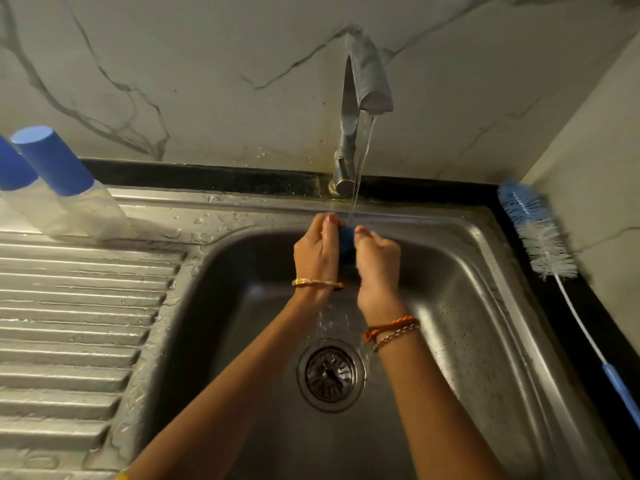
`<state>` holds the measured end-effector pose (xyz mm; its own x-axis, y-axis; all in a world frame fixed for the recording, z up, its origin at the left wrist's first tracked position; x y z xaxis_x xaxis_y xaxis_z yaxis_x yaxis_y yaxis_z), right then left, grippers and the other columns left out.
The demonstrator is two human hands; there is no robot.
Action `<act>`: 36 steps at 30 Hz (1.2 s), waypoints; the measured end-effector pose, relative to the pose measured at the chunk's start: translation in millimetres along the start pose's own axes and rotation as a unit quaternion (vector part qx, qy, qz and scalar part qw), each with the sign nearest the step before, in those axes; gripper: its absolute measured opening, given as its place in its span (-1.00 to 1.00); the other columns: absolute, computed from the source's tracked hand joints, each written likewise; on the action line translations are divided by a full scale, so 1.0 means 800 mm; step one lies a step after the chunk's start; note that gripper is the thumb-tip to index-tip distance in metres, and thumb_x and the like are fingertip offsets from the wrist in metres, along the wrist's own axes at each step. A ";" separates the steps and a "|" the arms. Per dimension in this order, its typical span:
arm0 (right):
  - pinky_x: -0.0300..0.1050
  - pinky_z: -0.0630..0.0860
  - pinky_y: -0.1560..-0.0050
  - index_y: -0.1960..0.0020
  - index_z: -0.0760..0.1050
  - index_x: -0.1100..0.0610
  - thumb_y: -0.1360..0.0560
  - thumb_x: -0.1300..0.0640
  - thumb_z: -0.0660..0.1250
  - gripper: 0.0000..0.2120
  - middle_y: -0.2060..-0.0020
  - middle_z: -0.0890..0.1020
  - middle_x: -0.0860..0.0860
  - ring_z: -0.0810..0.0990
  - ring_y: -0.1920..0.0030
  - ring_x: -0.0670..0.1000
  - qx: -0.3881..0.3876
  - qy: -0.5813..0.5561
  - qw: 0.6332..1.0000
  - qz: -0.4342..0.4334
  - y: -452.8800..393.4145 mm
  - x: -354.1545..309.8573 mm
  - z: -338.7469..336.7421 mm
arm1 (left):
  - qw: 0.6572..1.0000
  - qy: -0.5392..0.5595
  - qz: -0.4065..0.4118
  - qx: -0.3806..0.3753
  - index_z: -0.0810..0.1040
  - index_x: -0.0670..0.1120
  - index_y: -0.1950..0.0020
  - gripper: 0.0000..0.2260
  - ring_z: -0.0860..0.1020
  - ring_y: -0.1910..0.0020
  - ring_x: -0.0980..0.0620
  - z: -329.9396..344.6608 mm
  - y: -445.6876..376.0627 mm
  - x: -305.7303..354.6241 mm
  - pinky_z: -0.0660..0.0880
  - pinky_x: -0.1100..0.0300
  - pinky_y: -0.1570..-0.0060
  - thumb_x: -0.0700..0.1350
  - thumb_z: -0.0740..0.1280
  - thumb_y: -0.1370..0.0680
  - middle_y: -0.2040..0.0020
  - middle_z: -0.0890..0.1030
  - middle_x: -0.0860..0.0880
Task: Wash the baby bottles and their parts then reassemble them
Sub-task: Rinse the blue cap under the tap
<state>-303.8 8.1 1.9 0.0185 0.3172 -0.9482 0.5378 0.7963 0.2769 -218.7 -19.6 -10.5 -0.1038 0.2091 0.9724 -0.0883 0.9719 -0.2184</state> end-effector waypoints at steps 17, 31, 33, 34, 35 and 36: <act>-0.10 0.16 0.19 0.24 0.58 0.10 -0.43 0.11 0.23 -0.83 0.40 0.63 -0.02 0.56 0.38 0.00 -0.011 0.344 0.757 -0.556 0.002 -0.013 -0.016 | 0.809 0.254 -0.527 -0.065 0.42 -0.26 0.07 -0.57 0.45 0.68 0.07 0.012 -0.001 -0.013 0.40 0.33 0.68 0.15 0.22 -0.54 0.52 0.51 -0.13; -0.10 0.50 0.12 0.05 0.49 0.18 -0.57 0.21 0.11 -0.82 0.24 0.55 0.09 0.53 0.14 0.06 -0.040 -0.244 0.958 0.144 -0.006 0.023 -0.006 | 0.917 -0.294 0.161 -0.218 0.47 -0.16 -0.18 -0.74 0.47 0.04 -0.01 0.020 -0.010 0.012 0.44 0.16 0.03 -0.06 0.15 -0.60 -0.10 0.43 -0.11; -0.08 0.45 0.27 0.19 0.46 0.17 -0.56 0.18 0.09 -0.77 0.43 0.57 0.09 0.50 0.27 0.06 -0.059 -0.263 0.942 0.200 -0.004 0.025 -0.006 | 0.859 -0.376 0.237 -0.255 0.45 -0.19 -0.19 -0.63 0.51 0.06 -0.12 0.019 -0.009 0.018 0.49 0.01 0.07 0.04 0.06 -0.59 -0.14 0.42 -0.14; -0.10 0.40 0.35 0.25 0.44 0.15 -0.56 0.15 0.09 -0.74 0.54 0.55 0.06 0.48 0.32 0.04 -0.063 -0.257 0.940 0.214 -0.005 0.026 -0.007 | 0.847 -0.374 0.283 -0.251 0.46 -0.21 -0.17 -0.53 0.52 0.11 -0.15 0.017 -0.008 0.025 0.50 0.01 0.16 0.10 -0.01 -0.55 -0.14 0.44 -0.16; -0.10 0.36 0.38 0.26 0.43 0.14 -0.56 0.13 0.09 -0.73 0.61 0.53 0.04 0.46 0.35 0.04 -0.070 -0.246 0.941 0.223 -0.004 0.023 -0.007 | 0.849 -0.351 0.309 -0.248 0.48 -0.22 -0.14 -0.46 0.53 0.15 -0.14 0.013 -0.007 0.027 0.48 0.06 0.23 0.14 -0.05 -0.51 -0.12 0.46 -0.18; -0.10 0.36 0.38 0.25 0.43 0.14 -0.56 0.12 0.11 -0.74 0.60 0.54 0.04 0.46 0.35 0.04 -0.080 -0.233 0.943 0.225 -0.006 0.021 -0.007 | 0.862 -0.315 0.316 -0.240 0.50 -0.22 -0.13 -0.45 0.53 0.16 -0.09 0.007 -0.006 0.028 0.46 0.15 0.27 0.15 -0.04 -0.49 -0.10 0.47 -0.17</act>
<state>-311.2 12.5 -14.9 0.6035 0.4104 -0.6836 0.2538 0.7139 0.6526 -226.0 -20.4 11.6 -0.5110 0.7600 0.4015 0.5879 0.6498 -0.4818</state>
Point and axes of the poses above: each hand's wrist, its own y-axis away from the middle knuckle, its own z-axis out of the palm, x = y × z, the point moved 4 cm from there along -y, towards the middle knuckle
